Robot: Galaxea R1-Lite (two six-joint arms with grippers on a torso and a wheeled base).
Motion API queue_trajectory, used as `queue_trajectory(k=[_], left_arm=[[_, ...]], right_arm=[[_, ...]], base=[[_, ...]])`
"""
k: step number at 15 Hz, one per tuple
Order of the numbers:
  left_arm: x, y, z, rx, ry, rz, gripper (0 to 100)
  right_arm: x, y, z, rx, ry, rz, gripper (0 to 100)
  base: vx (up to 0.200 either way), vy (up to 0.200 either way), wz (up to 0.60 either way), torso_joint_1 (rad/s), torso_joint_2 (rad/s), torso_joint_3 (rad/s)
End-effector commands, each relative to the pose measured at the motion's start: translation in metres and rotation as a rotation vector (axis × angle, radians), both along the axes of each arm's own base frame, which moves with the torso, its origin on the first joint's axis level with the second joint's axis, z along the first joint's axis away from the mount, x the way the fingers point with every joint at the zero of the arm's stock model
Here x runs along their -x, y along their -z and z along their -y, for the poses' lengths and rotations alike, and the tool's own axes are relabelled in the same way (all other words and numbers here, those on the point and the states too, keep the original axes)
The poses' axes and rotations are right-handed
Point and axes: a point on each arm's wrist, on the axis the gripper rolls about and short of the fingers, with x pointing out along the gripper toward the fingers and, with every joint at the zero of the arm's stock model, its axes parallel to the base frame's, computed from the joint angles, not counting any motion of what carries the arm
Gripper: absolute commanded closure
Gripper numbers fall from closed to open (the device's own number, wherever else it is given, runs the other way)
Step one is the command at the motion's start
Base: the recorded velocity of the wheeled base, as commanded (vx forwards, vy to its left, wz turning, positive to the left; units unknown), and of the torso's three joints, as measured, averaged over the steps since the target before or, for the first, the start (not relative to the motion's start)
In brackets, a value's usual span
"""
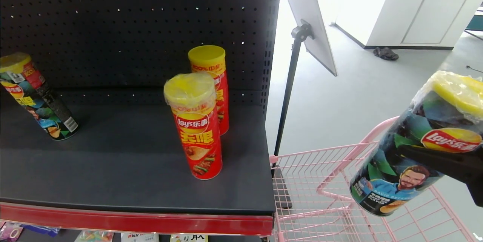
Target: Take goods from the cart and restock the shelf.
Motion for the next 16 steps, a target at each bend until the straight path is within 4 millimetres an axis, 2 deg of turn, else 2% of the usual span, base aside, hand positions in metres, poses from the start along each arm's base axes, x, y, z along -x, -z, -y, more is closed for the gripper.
queue_trajectory(k=[1, 4, 12, 15, 16], left_arm=[[0.0, 0.0, 0.0, 0.0, 0.0, 0.0, 0], [0.0, 0.0, 0.0, 0.0, 0.0, -0.002, 0], [0.0, 0.0, 0.0, 0.0, 0.0, -0.002, 0], [0.0, 0.0, 0.0, -0.001, 0.0, -0.002, 0], [0.0, 0.0, 0.0, 0.0, 0.0, -0.002, 0]], right_arm=[[0.006, 0.001, 0.002, -0.001, 0.007, 0.007, 100], [0.015, 0.01, 0.007, -0.001, 0.034, -0.015, 100], [0.025, -0.009, 0.017, -0.027, 0.106, 0.044, 100], [0.026, -0.005, 0.019, -0.027, 0.122, 0.035, 100], [0.027, -0.006, 0.019, -0.027, 0.12, 0.041, 100]], base=[[0.0, 0.0, 0.0, 0.027, -0.07, -0.032], [0.0, 0.0, 0.0, 0.0, 0.0, 0.0], [0.0, 0.0, 0.0, 0.0, 0.0, 0.0], [0.0, 0.0, 0.0, 0.0, 0.0, 0.0], [-0.2, 0.0, 0.0, -0.002, 0.0, -0.002]])
